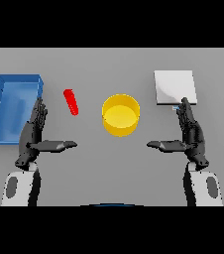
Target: Pick up the red beaker and tilt it to pour out 1 green nut into yellow bowl. Pick up the yellow bowl and place it on the metallic measuring scale.
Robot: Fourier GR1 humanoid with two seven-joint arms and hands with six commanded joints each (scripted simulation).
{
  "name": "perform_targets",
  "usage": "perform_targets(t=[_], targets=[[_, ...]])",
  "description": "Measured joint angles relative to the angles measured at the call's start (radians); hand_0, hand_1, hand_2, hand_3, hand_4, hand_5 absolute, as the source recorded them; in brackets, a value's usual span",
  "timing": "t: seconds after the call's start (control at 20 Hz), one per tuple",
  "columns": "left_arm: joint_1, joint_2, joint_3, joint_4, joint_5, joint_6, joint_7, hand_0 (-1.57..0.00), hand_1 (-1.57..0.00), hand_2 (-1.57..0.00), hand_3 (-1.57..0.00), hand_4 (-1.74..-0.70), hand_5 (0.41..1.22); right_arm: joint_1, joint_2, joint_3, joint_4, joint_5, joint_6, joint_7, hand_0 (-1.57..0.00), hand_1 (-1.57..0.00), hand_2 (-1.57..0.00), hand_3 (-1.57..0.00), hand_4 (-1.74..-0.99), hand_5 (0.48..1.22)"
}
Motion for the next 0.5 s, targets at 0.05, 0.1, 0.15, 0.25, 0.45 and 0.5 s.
perform_targets(t=[0.05, 0.1, 0.15, 0.25, 0.45, 0.5], targets=[[-0.001, -0.002, -0.002, 0.000, -0.001, 0.002, 0.001, 0.00, 0.00, 0.00, 0.00, -1.14, 0.660, -0.002, 0.000, 0.000, 0.001, 0.000, -0.001, 0.001, 0.00, 0.00, 0.00, 0.00, -1.071, 0.578], [-0.002, -0.005, -0.004, 0.000, -0.003, 0.003, 0.001, 0.00, 0.00, 0.00, 0.00, -1.14, 0.660, -0.004, 0.001, 0.000, 0.003, 0.000, -0.002, 0.003, 0.00, 0.00, 0.00, 0.00, -1.071, 0.578], [-0.002, -0.008, -0.007, 0.001, -0.006, 0.005, 0.002, 0.00, 0.00, 0.00, 0.00, -1.14, 0.660, -0.007, 0.001, 0.000, 0.005, 0.001, -0.003, 0.004, 0.00, 0.00, 0.00, 0.00, -1.071, 0.578], [-0.004, -0.015, -0.012, 0.001, -0.013, 0.010, 0.003, 0.00, 0.00, 0.00, 0.00, -1.14, 0.660, -0.014, 0.003, 0.000, 0.010, 0.002, -0.005, 0.006, 0.00, 0.00, 0.00, 0.00, -1.071, 0.578], [0.093, 0.032, -0.112, -0.142, -0.129, 0.000, -0.021, 0.00, 0.00, 0.00, 0.00, -1.14, 0.662, 0.051, -0.060, 0.100, -0.071, 0.235, -0.070, -0.117, 0.00, 0.00, 0.00, 0.00, -1.064, 0.577], [0.115, 0.035, -0.133, -0.161, -0.149, -0.006, -0.015, 0.00, 0.00, 0.00, 0.00, -1.14, 0.660, 0.061, -0.067, 0.116, -0.088, 0.271, -0.080, -0.109, 0.00, 0.00, 0.00, 0.00, -1.071, 0.581]])
